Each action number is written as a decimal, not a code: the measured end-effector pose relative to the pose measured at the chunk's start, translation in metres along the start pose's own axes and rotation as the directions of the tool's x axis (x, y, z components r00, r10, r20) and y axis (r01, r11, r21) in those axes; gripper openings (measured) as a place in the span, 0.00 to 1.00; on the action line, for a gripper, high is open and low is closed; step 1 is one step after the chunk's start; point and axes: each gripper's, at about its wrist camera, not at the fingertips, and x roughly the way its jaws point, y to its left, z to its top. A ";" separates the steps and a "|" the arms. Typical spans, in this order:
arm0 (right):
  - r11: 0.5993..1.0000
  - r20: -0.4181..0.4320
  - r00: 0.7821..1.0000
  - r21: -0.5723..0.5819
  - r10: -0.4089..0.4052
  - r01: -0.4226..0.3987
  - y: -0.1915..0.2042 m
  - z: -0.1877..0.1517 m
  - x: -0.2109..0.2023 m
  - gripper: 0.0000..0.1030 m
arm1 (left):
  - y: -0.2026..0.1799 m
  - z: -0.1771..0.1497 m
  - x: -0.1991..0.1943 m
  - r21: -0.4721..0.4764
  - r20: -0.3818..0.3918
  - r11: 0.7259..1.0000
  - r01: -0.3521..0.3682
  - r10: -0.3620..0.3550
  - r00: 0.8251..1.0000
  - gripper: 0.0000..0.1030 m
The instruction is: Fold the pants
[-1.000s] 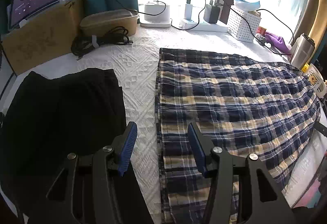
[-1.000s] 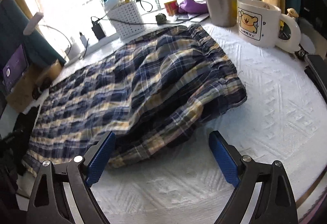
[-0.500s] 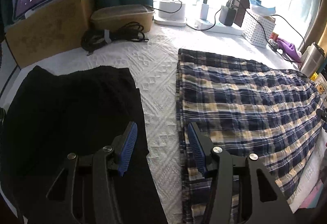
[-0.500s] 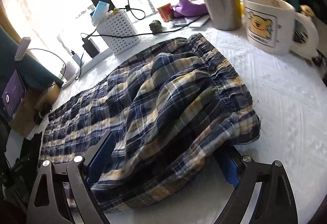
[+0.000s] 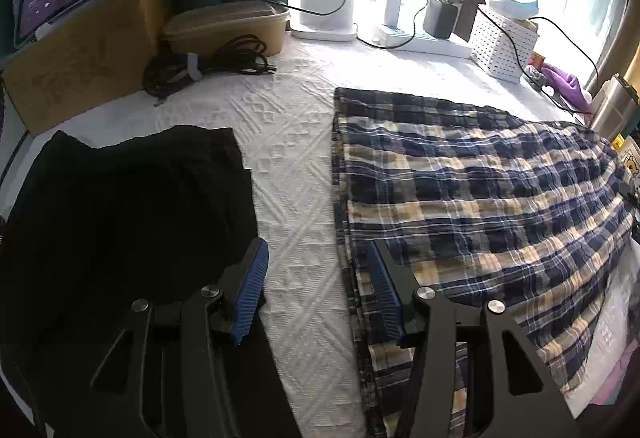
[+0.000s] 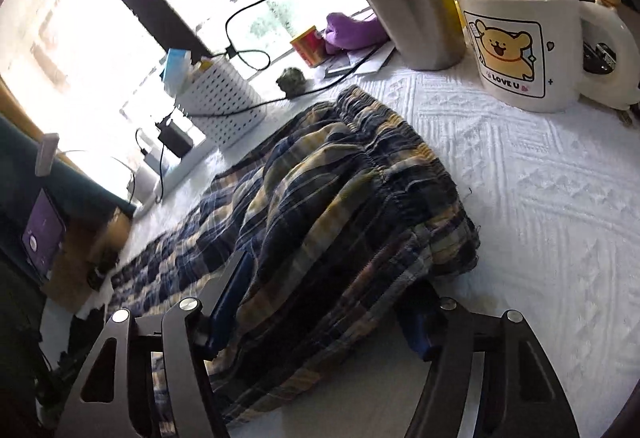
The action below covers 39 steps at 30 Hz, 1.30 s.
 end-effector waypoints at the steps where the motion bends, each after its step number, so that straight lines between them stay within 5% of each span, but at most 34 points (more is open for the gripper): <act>1: 1.000 0.005 1.000 0.023 -0.005 0.005 -0.002 0.003 0.001 0.66 | -0.001 0.000 -0.001 0.001 0.000 1.000 0.001 -0.001 1.000 0.50; 16: 0.999 -0.013 0.999 0.033 -0.040 0.040 -0.013 0.009 -0.011 0.68 | -0.017 0.000 -0.001 0.000 -0.001 1.000 0.028 -0.028 1.000 0.50; 27: 0.996 -0.002 0.996 0.034 -0.086 0.086 -0.014 -0.004 -0.027 0.91 | -0.021 0.003 0.006 0.005 -0.005 0.999 0.054 -0.054 0.999 0.50; 39: 0.993 0.012 0.996 0.078 -0.086 0.085 -0.016 0.021 -0.005 0.93 | -0.012 -0.002 0.006 -0.011 -0.002 0.999 0.050 -0.050 0.999 0.50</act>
